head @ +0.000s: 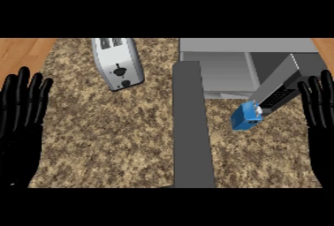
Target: Pick up the milk, place it into the microwave and close the microwave
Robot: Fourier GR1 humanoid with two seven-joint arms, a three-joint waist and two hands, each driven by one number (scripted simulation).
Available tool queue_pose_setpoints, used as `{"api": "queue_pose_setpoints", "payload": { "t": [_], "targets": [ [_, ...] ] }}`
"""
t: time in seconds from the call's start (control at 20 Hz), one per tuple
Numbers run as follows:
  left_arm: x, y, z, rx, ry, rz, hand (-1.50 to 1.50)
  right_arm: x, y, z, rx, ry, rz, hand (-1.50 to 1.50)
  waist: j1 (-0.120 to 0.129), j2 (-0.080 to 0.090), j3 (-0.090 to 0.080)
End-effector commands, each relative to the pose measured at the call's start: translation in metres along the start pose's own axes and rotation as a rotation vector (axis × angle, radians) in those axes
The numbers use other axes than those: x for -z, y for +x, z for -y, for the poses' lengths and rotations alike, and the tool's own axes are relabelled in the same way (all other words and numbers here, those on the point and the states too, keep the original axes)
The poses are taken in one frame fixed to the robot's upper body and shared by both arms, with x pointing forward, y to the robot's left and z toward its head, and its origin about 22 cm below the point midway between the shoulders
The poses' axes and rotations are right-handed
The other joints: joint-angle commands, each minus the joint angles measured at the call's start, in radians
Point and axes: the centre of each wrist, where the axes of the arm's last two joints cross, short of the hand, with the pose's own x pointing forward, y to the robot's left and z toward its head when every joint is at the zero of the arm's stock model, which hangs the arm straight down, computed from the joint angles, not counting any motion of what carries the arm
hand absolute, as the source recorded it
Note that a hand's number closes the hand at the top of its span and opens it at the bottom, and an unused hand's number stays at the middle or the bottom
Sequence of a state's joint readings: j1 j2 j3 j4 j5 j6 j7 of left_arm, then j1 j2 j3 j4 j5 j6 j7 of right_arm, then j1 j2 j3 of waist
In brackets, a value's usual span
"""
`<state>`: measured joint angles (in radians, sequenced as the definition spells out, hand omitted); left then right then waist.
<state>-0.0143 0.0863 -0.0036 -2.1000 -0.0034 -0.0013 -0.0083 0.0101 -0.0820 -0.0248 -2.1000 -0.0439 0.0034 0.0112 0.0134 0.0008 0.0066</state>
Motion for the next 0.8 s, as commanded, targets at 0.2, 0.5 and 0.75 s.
{"api": "queue_pose_setpoints", "payload": {
  "t": [0.2,0.5,0.75],
  "targets": [
    [-0.003,-0.027,-0.002,-0.049,-0.025,-0.085,-1.5,0.002,0.015,-0.015,-0.142,-0.042,0.001,-1.5,-0.015,-0.002,-0.007],
    [-0.032,-0.039,0.012,-0.285,0.088,-0.193,-1.5,0.005,0.005,-0.034,-0.086,-0.026,-0.141,-1.5,-0.009,-0.001,-0.007],
    [-0.068,-0.055,0.013,-0.298,0.103,-0.203,-1.5,-0.007,0.008,-0.019,-0.088,-0.05,-0.176,-1.5,-0.012,-0.002,-0.007]
  ]
}}
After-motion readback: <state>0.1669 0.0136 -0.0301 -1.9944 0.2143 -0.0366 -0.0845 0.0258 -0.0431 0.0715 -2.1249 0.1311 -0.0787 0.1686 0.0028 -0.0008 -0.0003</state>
